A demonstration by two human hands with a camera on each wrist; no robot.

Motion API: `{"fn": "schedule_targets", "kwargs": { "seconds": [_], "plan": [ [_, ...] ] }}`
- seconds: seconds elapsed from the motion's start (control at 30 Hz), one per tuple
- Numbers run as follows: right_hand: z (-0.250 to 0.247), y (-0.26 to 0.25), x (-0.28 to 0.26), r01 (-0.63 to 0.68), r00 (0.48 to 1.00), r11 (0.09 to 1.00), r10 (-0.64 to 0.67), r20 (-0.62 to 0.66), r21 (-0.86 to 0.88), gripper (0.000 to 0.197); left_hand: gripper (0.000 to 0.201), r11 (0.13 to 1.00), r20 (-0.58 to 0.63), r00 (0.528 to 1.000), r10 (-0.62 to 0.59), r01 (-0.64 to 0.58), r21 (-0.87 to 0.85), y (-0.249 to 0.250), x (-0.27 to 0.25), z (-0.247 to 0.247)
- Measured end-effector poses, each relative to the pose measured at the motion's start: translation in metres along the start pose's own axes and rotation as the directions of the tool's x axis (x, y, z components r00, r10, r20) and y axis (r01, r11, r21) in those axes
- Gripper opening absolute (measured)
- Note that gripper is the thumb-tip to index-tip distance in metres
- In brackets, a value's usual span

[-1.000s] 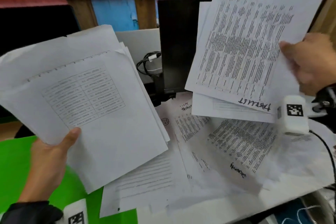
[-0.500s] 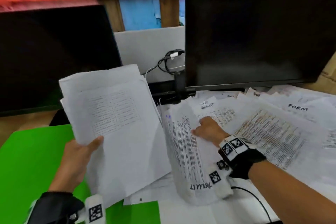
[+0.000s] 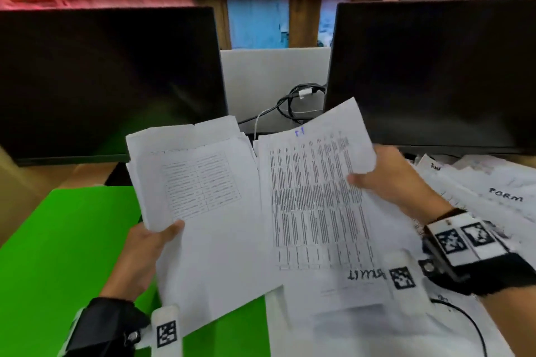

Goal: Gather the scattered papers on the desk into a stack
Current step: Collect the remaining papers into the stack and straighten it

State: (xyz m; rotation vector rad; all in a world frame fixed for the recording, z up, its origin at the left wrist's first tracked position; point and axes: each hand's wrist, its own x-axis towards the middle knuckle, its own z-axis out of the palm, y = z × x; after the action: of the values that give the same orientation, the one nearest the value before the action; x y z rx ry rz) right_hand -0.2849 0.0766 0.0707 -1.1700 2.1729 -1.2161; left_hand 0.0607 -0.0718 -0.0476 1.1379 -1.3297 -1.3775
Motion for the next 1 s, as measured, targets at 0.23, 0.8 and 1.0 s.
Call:
{"fn": "schedule_targets", "kwargs": {
  "seconds": [0.23, 0.8, 1.0],
  "plan": [
    [-0.069, -0.086, -0.046, 0.252, 0.956, 0.939, -0.280, 0.093, 0.236, 0.016, 0.017, 0.999, 0.012, 0.999, -0.044, 0.043, 0.034, 0.004, 0.001, 0.018],
    [0.070, 0.017, 0.016, -0.309, 0.908, 0.786, 0.076, 0.412, 0.536, 0.041, 0.033, 0.997, 0.398, 0.917, 0.027, 0.002, -0.072, 0.039, -0.026, 0.043],
    [0.061, 0.020, 0.009, -0.146, 0.906, 0.872, -0.072, 0.417, 0.468, 0.049, 0.043, 0.998, 0.407, 0.912, -0.042, 0.058, -0.027, 0.045, -0.021, 0.047]
  ]
}}
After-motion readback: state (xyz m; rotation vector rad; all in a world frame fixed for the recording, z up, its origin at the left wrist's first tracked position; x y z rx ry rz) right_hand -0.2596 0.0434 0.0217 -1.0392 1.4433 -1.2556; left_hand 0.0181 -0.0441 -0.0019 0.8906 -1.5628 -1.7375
